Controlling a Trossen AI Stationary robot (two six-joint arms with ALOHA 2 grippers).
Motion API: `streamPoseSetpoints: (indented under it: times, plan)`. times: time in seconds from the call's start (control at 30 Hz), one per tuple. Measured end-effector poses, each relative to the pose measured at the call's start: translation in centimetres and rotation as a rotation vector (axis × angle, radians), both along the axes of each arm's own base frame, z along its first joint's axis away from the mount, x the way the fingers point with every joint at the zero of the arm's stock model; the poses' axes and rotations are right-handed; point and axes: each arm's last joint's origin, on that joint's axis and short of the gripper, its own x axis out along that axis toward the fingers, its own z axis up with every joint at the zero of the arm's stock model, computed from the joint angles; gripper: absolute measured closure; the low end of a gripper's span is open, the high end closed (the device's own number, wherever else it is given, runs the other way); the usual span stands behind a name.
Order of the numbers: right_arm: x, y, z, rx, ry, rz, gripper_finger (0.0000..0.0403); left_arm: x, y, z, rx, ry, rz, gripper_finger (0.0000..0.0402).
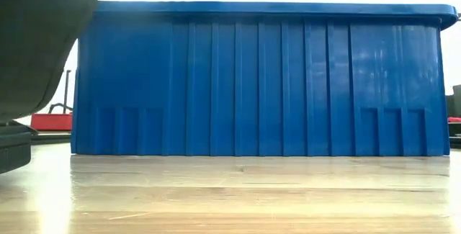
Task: Pick and place slides into bin
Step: Put the black slide into the blue bin
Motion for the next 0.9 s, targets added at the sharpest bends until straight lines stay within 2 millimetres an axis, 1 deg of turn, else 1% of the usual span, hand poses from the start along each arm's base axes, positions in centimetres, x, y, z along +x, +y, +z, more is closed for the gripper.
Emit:
streamPoseSetpoints:
  times: [0.17, 0.27, 0.4, 0.5, 0.7, 0.9]
  plan:
    - [0.0, 0.0, 0.0, -0.002, 0.001, -0.001, 0.0394, 0.1, -0.1, 2.2, -0.098, -0.088, -0.146, 0.0401]
    - [0.0, 0.0, 0.0, -0.002, 0.001, -0.001, 0.0394, 0.4, -0.3, 3.6, -0.176, -0.180, -0.285, 0.0401]
    - [0.0, 0.0, 0.0, -0.001, 0.001, -0.002, 0.0394, 1.4, -1.2, 5.1, -0.270, -0.382, -0.488, 0.0401]
    - [0.0, 0.0, 0.0, 0.000, 0.000, -0.001, 0.0394, 2.2, -1.3, 6.5, -0.277, -0.566, -0.570, 0.0402]
    - [0.0, 0.0, 0.0, 0.001, 0.000, -0.001, 0.0394, 4.7, -0.9, 8.6, -0.145, -0.878, -0.664, 0.0402]
    - [0.0, 0.0, 0.0, 0.034, -0.017, 0.004, 0.0394, 6.7, 0.8, 10.3, -0.016, -1.042, -0.729, 0.0401]
